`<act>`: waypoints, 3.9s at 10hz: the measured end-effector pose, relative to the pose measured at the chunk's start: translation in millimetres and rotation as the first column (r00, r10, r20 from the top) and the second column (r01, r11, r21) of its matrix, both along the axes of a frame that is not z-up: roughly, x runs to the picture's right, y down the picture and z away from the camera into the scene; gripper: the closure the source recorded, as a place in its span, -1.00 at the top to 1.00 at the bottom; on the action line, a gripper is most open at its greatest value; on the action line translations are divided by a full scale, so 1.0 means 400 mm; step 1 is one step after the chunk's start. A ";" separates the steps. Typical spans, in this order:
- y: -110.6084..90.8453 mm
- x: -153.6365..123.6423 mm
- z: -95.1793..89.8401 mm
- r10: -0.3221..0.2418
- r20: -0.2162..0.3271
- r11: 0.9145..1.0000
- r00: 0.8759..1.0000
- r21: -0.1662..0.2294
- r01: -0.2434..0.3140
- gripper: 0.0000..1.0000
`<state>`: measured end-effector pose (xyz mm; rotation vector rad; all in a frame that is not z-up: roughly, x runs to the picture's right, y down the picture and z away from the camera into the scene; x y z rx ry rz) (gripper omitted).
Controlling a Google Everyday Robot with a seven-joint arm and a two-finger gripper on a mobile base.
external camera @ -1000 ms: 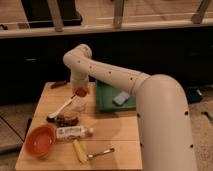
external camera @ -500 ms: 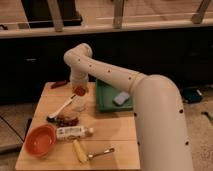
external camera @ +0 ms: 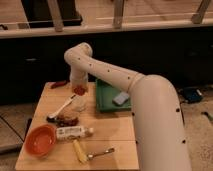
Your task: Place apple in paper cup
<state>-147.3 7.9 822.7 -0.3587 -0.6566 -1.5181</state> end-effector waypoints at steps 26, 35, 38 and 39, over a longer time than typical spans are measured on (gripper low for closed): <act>-0.012 -0.022 0.009 -0.021 0.042 1.000 0.999 -0.018 0.022 -0.48; -0.011 -0.029 0.010 -0.028 0.048 0.999 0.998 -0.020 0.029 -0.35; -0.010 -0.032 0.009 -0.032 0.050 0.999 0.998 -0.021 0.033 -0.28; -0.009 -0.033 0.009 -0.033 0.051 0.999 0.998 -0.022 0.034 -0.25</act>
